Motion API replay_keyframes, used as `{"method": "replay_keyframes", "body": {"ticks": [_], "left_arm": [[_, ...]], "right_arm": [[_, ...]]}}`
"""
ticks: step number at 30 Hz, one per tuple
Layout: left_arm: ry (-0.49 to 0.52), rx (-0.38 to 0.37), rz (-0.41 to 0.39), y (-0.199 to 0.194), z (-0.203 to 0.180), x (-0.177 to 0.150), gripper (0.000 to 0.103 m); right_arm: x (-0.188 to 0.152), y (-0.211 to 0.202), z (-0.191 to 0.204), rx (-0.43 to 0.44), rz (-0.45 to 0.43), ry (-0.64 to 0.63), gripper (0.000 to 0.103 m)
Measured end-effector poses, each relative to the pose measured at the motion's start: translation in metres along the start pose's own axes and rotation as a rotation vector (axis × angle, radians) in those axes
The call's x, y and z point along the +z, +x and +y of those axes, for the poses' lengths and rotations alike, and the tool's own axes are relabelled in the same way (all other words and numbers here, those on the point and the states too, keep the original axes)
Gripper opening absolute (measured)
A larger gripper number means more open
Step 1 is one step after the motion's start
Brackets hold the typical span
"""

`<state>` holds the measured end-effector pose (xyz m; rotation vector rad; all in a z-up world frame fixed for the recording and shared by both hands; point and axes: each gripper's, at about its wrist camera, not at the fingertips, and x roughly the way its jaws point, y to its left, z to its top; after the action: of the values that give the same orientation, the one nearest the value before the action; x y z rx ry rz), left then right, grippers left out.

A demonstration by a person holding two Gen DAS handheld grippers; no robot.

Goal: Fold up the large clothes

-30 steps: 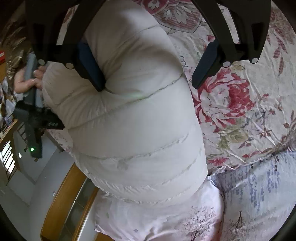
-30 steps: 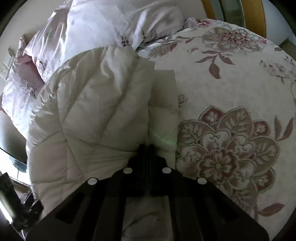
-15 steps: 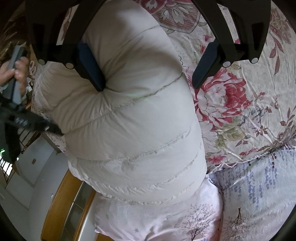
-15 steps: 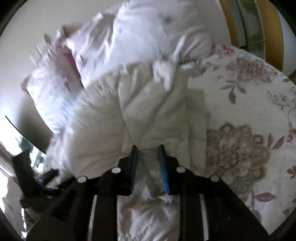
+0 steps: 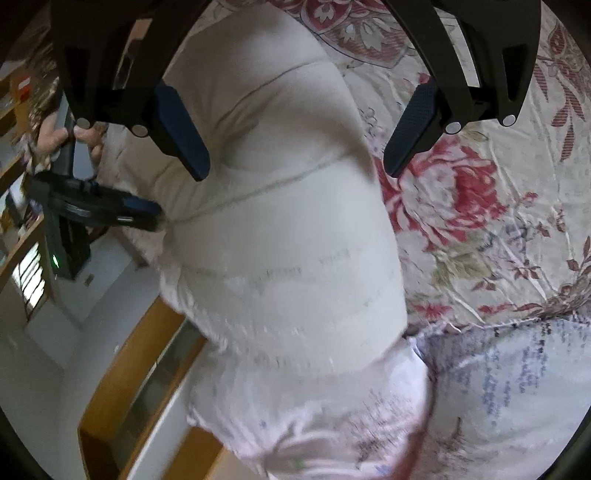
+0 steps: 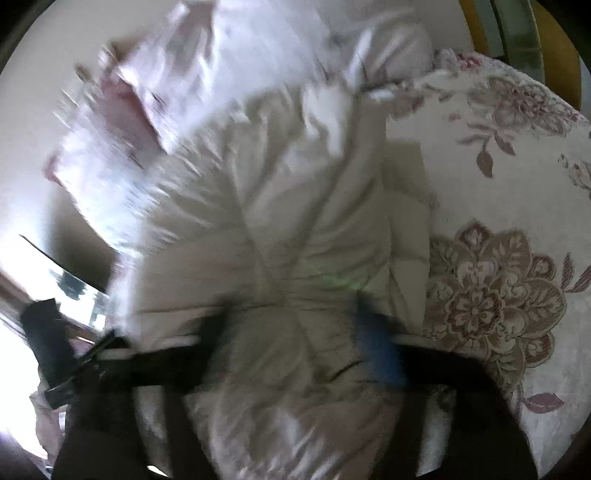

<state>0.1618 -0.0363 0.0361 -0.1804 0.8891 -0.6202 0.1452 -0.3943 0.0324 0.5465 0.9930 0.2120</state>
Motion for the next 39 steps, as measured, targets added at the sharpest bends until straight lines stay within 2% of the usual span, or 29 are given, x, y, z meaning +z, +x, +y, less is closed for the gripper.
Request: {"method": "replay_keyframes", "body": {"ticks": [3, 6, 10, 13, 18, 27, 34, 36, 38, 39], "left_arm": [[-0.077, -0.048, -0.036, -0.008, 0.014, 0.008, 0.097], [-0.209, -0.163, -0.016, -0.003, 0.03, 0.013, 0.097], [-0.255, -0.16, 0.031, 0.012, 0.036, 0.019, 0.096], [-0.298, -0.175, 0.063, 0.025, 0.043, 0.023, 0.095], [-0.386, -0.219, 0.095, 0.041, 0.06, 0.024, 0.095], [-0.445, -0.304, 0.131, 0.061, 0.067, 0.025, 0.093], [-0.495, -0.382, 0.151, 0.07, 0.07, 0.019, 0.084], [-0.495, -0.39, 0.147, 0.069, 0.07, 0.018, 0.081], [-0.502, -0.399, 0.133, 0.064, 0.071, 0.016, 0.077], [-0.502, -0.403, 0.127, 0.062, 0.072, 0.016, 0.073]], "right_arm": [[0.006, -0.02, -0.009, 0.012, -0.048, 0.03, 0.101], [0.011, -0.02, -0.031, 0.055, -0.02, 0.128, 0.101], [0.018, 0.002, -0.06, 0.13, 0.082, 0.261, 0.101], [0.019, 0.017, -0.069, 0.168, 0.126, 0.284, 0.101], [0.026, 0.039, -0.071, 0.21, 0.193, 0.279, 0.101], [0.032, 0.072, -0.039, 0.27, 0.286, 0.171, 0.101], [0.036, 0.087, -0.024, 0.328, 0.33, 0.118, 0.1], [0.035, 0.091, -0.015, 0.335, 0.339, 0.096, 0.092], [0.033, 0.097, -0.013, 0.39, 0.354, 0.118, 0.075], [0.033, 0.099, -0.012, 0.413, 0.355, 0.123, 0.07]]}}
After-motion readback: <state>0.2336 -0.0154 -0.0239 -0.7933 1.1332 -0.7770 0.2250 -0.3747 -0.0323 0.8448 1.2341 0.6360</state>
